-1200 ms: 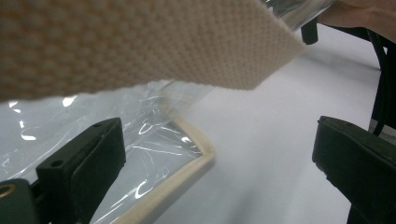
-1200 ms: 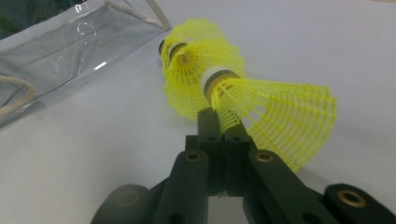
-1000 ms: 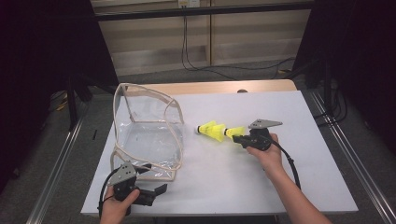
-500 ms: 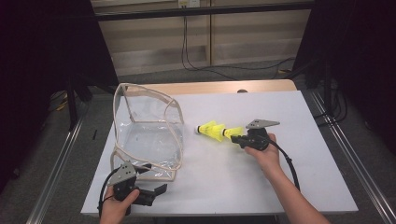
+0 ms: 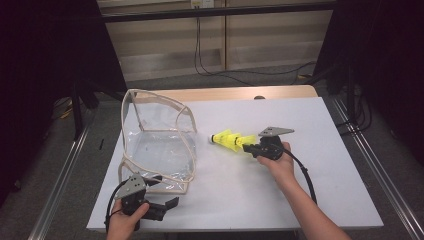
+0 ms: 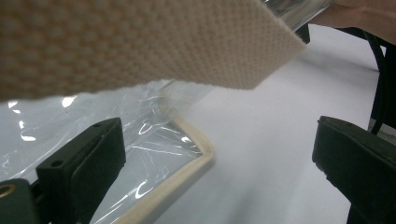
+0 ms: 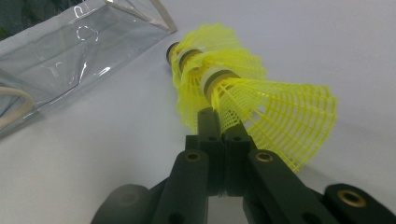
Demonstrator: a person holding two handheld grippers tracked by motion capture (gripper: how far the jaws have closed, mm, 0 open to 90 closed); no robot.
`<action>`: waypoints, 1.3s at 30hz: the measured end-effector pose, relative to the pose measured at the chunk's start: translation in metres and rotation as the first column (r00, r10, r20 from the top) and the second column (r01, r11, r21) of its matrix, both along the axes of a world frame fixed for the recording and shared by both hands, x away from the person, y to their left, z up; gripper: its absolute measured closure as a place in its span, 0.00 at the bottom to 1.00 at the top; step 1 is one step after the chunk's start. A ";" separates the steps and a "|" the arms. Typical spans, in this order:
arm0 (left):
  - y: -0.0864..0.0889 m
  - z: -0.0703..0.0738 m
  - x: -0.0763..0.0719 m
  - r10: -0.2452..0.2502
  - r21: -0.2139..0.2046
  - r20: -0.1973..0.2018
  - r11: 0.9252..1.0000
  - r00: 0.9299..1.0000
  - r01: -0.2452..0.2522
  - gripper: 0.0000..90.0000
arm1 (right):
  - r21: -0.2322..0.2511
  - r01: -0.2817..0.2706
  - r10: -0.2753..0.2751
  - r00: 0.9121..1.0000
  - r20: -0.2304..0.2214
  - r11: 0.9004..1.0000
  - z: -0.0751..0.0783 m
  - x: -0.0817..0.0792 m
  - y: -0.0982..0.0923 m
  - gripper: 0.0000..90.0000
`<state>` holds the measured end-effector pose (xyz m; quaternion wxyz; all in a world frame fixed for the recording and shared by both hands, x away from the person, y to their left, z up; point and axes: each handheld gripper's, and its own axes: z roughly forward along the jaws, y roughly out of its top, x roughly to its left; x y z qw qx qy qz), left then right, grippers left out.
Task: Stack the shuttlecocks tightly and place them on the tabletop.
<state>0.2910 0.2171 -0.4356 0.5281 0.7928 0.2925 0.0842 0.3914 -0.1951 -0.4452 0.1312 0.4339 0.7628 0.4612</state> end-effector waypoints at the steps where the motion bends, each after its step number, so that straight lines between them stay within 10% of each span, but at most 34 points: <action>1: 0.000 0.000 0.000 -0.001 0.002 0.001 1.000 1.000 0.001 0.03 | -0.001 0.001 -0.001 1.000 -0.001 1.000 0.000 0.000 0.000 1.00; 39: 0.000 0.000 0.000 0.000 -0.002 0.001 1.000 1.000 0.000 0.03 | -0.021 0.001 -0.001 1.000 -0.005 1.000 -0.002 0.007 0.017 0.99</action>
